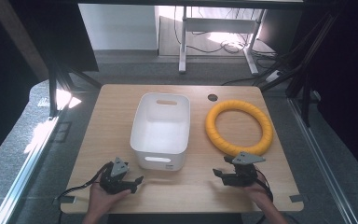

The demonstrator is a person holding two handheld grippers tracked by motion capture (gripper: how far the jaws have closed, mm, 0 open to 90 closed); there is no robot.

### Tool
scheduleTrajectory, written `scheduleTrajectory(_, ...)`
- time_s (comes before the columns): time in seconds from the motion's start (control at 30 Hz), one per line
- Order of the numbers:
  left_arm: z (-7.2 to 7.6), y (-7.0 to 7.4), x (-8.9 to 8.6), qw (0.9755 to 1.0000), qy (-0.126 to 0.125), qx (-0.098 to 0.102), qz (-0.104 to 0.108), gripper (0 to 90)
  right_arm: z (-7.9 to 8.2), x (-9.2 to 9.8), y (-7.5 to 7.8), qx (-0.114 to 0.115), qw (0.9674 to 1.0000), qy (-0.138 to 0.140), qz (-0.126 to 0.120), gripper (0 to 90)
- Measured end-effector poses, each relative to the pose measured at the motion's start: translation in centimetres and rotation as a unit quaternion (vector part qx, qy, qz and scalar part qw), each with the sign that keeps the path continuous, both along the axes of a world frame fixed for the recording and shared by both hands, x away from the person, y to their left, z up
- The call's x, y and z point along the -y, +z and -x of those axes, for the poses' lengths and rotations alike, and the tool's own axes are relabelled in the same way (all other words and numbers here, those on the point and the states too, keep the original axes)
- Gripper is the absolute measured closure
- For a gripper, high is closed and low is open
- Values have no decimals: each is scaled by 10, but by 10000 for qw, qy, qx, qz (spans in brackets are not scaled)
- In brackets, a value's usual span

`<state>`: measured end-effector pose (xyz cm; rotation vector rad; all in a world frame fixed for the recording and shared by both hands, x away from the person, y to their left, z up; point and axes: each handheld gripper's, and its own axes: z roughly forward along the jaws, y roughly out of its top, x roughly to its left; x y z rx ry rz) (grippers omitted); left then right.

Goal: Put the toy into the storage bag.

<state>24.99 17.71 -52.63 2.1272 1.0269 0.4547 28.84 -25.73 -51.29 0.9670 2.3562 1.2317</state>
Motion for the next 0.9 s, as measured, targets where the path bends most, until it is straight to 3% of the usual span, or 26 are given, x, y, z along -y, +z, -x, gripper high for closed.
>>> scheduleTrajectory(0.23,0,1,0,10000,-6,-21,25,197,1,1,3,-60,9999,-35,-78,260)
scheduleTrajectory(0.47,0,0,0,10000,-15,-17,15,196,-1,0,4,-91,9998,147,34,237)
scheduleTrajectory(0.9,0,0,0,10000,-18,-33,16,196,-2,3,11,-88,9998,168,51,218)
